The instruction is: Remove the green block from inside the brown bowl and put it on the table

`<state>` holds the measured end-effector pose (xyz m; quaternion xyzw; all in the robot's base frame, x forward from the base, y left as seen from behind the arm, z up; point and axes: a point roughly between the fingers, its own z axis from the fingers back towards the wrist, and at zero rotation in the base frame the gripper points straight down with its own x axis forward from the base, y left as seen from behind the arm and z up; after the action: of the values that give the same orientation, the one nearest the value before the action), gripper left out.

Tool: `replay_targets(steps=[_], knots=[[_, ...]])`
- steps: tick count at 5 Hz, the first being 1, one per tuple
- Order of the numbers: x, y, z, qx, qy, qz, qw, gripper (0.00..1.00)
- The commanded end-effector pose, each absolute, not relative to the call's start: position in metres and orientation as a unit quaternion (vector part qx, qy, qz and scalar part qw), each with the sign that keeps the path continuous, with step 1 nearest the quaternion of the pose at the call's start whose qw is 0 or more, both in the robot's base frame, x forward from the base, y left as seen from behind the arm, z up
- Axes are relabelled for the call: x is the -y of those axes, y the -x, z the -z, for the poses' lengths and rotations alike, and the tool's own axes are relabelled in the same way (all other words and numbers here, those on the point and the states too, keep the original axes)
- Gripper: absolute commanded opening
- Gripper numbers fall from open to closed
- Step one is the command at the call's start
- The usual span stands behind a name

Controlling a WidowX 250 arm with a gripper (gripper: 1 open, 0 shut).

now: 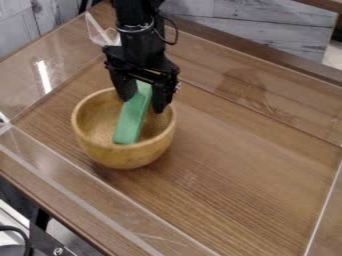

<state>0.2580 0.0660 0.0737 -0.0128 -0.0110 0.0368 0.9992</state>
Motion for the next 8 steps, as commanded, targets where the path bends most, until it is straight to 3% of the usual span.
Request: replay_targets(steps=[1, 4, 5, 8], knots=[[-0.071, -0.261, -0.071, 0.022, 0.013, -0.036, 0.999, 1.0], [-0.073, -0.264, -0.054, 0.028, 0.017, -0.027, 0.999, 1.0], [-0.071, -0.265, -0.049, 0.026, 0.022, -0.027, 0.999, 0.0], [-0.056, -0.261, -0.062, -0.004, 0.039, -0.03, 0.999, 0.0]])
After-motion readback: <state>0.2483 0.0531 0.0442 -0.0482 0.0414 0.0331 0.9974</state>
